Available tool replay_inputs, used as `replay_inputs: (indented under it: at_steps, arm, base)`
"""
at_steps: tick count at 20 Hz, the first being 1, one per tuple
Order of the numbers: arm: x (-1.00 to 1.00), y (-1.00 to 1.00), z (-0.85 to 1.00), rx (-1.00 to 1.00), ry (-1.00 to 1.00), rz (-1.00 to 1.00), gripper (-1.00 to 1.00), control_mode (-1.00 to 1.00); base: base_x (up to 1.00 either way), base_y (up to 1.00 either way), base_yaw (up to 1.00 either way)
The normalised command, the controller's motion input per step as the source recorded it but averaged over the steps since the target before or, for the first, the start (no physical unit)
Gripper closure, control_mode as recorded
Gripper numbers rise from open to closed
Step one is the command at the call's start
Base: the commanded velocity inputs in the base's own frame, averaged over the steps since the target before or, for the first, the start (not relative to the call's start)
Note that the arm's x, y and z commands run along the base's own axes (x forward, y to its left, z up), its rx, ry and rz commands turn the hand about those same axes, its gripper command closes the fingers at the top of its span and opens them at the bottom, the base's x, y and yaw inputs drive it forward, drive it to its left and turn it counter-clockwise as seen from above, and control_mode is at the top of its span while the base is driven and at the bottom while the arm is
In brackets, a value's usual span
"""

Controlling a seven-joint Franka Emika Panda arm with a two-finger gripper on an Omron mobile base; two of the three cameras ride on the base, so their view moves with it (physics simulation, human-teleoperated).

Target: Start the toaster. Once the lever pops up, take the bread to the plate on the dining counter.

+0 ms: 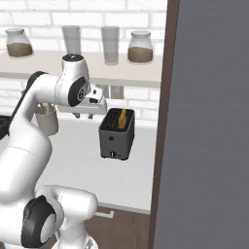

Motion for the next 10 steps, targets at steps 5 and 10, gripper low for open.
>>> replay_inputs:
  at_steps: [5, 10]
  arm:
    - [-0.42, -0.23, -0.1, 0.01, 0.0, -0.02, -1.0, -1.0]
    - [-0.66, -0.62, -0.34, 0.02, -0.02, -0.13, -1.0, -1.0]
  base:
    - [0.0, 0.0, 0.0]
    - [0.0, 0.0, 0.0]
